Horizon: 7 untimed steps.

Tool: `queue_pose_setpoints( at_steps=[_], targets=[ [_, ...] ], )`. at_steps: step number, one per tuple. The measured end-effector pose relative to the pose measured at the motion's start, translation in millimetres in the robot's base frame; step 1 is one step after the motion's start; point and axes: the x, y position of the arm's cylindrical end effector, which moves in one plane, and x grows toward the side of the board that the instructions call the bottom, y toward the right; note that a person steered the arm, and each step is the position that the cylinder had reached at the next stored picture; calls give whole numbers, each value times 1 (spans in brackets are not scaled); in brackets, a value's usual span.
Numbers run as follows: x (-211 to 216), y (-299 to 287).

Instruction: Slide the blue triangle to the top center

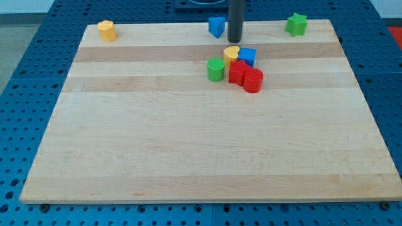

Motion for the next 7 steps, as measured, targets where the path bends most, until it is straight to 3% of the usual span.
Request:
queue_pose_setpoints(
  at_steps=[2, 7],
  targets=[
    [-42, 6],
    [-28, -41]
  ],
)
